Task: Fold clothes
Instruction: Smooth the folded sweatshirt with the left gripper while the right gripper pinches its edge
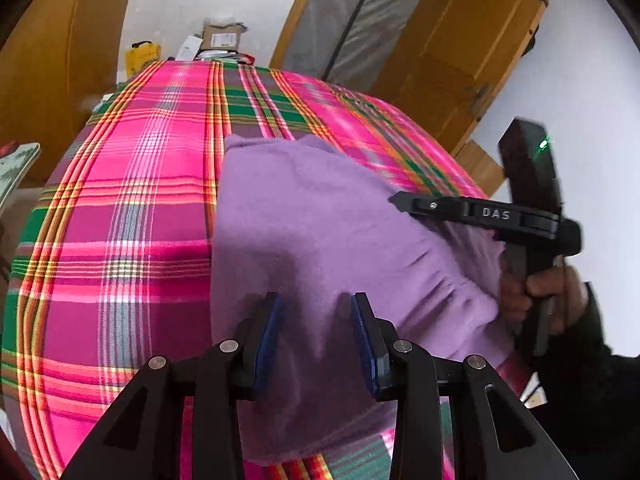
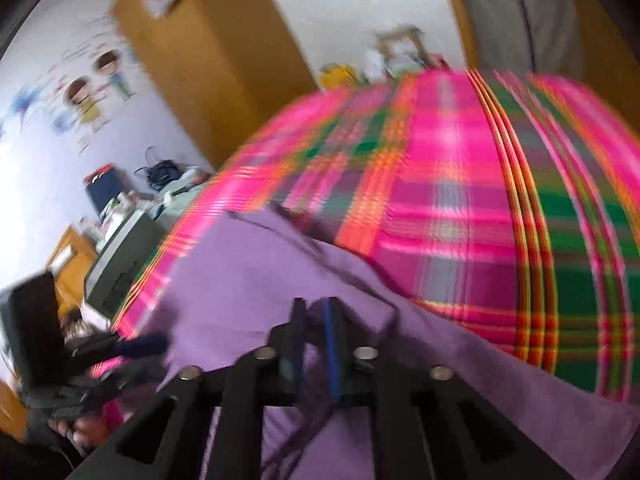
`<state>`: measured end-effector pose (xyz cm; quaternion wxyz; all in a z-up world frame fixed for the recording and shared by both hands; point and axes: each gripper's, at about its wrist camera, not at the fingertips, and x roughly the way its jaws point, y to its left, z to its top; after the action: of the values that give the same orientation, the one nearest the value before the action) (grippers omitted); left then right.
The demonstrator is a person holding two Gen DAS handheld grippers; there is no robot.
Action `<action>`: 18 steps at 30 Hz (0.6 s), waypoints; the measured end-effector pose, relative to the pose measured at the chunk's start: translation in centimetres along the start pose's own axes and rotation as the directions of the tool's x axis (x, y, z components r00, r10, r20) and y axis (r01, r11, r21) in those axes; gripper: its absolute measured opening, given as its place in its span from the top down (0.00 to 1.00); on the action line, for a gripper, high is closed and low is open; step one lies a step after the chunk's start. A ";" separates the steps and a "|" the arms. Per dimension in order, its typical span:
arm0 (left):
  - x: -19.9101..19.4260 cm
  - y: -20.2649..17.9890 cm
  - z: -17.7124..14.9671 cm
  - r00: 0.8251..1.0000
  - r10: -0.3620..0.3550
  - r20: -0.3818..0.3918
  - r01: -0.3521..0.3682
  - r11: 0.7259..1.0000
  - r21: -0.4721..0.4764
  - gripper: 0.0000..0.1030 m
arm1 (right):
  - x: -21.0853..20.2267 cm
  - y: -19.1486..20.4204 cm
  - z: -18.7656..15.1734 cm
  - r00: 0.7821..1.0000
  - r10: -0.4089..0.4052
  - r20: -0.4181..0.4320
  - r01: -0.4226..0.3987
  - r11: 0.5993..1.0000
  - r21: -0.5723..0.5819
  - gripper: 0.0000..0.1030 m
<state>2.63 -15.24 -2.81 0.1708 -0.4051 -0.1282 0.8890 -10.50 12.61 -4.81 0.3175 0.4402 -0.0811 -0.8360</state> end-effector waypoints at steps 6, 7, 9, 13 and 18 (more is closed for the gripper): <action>-0.1 1.3 4.4 0.996 0.068 0.053 -0.070 0.997 0.037 0.63 | -0.3 0.3 -0.1 1.000 0.015 0.016 -0.015 1.000 0.003 0.95; 0.4 1.8 5.2 0.996 0.073 0.056 -0.075 0.996 0.039 0.63 | -0.3 0.3 -0.1 1.000 0.016 0.017 -0.016 1.000 -0.001 0.94; 2.1 3.0 7.2 0.996 0.082 0.038 -0.083 0.996 0.019 0.61 | -0.2 0.1 -0.3 1.000 0.024 0.013 -0.024 1.000 0.009 0.94; 5.8 5.0 9.6 0.999 0.031 -0.039 -0.033 0.998 -0.046 0.61 | -0.2 -0.2 -0.8 0.999 0.045 0.015 -0.045 0.999 0.028 0.94; 8.2 6.3 11.1 0.996 -0.026 -0.088 0.017 0.995 -0.102 0.61 | -0.3 -0.7 -1.3 0.998 0.060 0.019 -0.061 0.997 0.037 0.94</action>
<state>-12.10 -18.62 -3.55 0.1653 -0.4512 -0.1694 0.8605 -9.68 13.54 -5.63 0.3338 0.4359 -0.1128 -0.8281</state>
